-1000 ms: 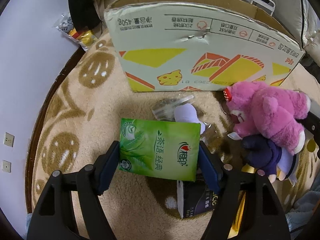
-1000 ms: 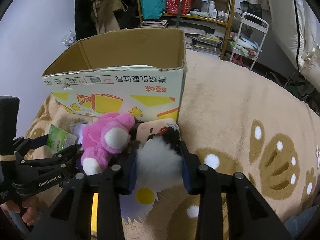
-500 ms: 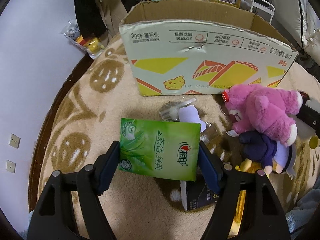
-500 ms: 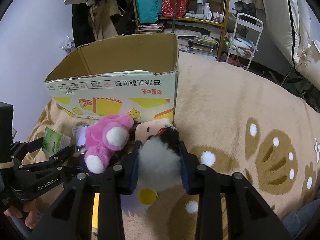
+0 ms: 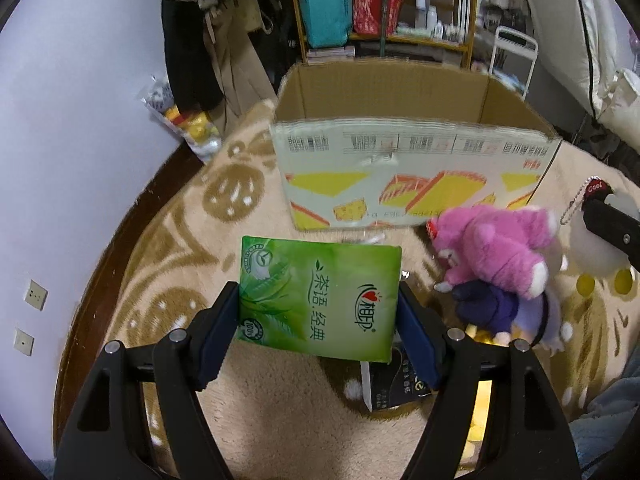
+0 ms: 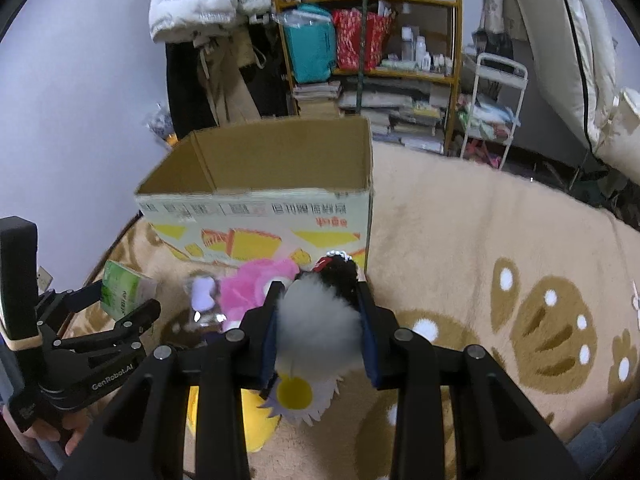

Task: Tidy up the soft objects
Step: 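Lift the green pack with the left tool while the right tool carries the penguin over the box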

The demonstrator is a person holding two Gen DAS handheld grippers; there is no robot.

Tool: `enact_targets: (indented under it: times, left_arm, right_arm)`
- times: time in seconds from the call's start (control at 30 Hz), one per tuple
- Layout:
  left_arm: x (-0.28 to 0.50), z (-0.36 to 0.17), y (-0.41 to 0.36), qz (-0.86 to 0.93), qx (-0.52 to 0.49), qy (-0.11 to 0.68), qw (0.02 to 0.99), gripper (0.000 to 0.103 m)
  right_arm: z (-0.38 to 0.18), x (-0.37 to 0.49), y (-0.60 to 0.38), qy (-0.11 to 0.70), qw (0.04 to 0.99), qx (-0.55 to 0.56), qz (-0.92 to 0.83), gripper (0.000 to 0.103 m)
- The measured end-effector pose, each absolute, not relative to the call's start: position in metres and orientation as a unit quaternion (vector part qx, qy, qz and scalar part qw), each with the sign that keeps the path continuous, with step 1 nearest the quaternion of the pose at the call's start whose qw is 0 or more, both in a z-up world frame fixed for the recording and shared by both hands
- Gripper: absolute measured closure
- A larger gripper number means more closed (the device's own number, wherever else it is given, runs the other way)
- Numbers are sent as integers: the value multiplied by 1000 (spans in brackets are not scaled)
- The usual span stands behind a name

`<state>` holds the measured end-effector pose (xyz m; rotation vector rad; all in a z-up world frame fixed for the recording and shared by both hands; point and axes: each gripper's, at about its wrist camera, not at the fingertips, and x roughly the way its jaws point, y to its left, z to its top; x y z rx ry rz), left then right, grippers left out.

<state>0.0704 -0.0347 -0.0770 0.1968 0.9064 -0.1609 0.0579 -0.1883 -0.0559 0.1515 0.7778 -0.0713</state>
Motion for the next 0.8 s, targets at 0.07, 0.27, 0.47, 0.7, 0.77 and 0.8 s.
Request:
enact_targets:
  times: [0.07, 0.27, 0.47, 0.7, 0.77, 0.8]
  left_arm:
    - [67, -69, -33, -72, 98, 422, 898, 29]
    - [52, -39, -28, -62, 96, 370, 922, 29]
    - [40, -13, -23, -80, 86, 306, 945, 29]
    - [27, 13, -36, -83, 105, 243, 961, 29]
    - [30, 16, -40, -80, 109, 233, 963, 29]
    - [32, 18, -40, -79, 108, 231, 964, 29]
  right_arm:
    - [-50, 55, -186, 366, 927, 73, -32, 67]
    - [-28, 44, -177, 317, 947, 58, -18, 67]
    - [-9, 36, -176, 269, 961, 65, -7, 67]
    - [4, 43, -182, 246, 967, 63, -31, 67]
    - [8, 49, -184, 243, 967, 68, -31, 67]
    - [12, 53, -187, 239, 967, 79, -28, 67]
